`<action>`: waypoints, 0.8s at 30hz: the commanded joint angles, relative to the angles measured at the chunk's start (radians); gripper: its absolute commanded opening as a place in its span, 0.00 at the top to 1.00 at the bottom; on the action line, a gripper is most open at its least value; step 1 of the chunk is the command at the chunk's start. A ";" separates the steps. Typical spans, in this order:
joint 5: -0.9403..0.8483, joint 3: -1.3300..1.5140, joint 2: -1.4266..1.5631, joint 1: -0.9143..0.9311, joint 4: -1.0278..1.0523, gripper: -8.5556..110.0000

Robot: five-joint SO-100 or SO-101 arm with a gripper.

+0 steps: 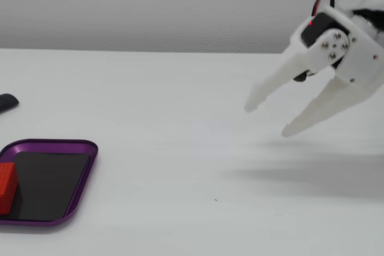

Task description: Pick up the cube and place it in the box.

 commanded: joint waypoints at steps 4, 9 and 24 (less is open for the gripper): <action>0.005 0.189 0.308 0.002 -0.023 0.77; 0.005 0.350 0.463 0.002 0.034 0.78; 0.006 0.365 0.495 0.002 0.147 0.93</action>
